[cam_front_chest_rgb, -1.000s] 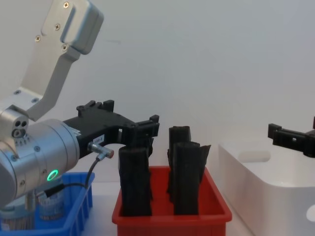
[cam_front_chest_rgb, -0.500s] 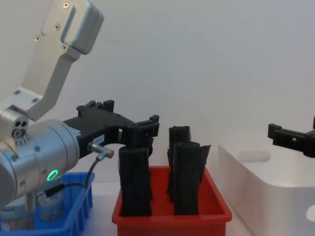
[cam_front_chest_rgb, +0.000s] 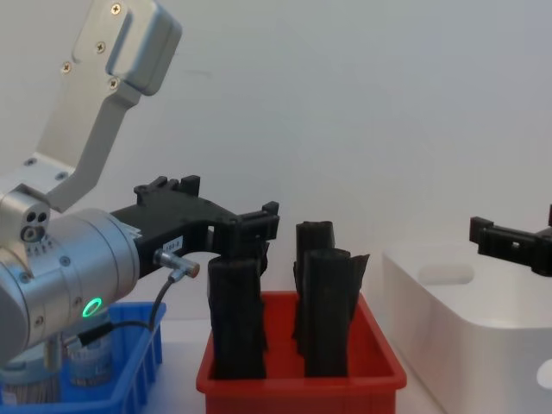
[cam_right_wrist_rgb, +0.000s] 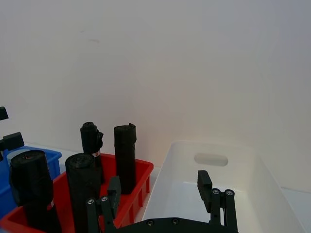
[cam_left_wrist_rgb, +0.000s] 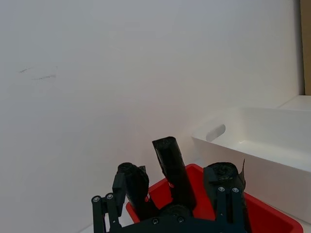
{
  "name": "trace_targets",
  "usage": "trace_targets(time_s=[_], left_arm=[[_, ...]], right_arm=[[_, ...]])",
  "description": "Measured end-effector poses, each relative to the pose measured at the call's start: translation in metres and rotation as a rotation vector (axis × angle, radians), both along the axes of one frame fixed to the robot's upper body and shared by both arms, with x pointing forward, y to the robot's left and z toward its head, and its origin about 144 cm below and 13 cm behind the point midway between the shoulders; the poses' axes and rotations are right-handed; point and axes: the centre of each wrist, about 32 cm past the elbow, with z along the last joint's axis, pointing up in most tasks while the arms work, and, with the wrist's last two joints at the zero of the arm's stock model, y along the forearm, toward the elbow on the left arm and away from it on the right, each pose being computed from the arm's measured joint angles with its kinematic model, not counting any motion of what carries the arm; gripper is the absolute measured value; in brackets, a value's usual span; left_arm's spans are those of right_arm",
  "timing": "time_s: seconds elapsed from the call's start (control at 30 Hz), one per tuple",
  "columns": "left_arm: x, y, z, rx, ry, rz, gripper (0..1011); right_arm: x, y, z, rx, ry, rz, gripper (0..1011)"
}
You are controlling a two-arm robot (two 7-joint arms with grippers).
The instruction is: Pick the cotton swabs from the blue box and place them into the white box.
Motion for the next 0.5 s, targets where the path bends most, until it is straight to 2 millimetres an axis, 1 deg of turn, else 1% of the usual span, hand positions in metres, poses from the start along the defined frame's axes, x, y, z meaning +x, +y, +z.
trace_targets(time_s=[0.5], left_arm=[[0.0,0.0,0.0,0.0,0.0,0.0,1004]], right_arm=[[0.0,0.0,0.0,0.0,0.0,0.0,1002]])
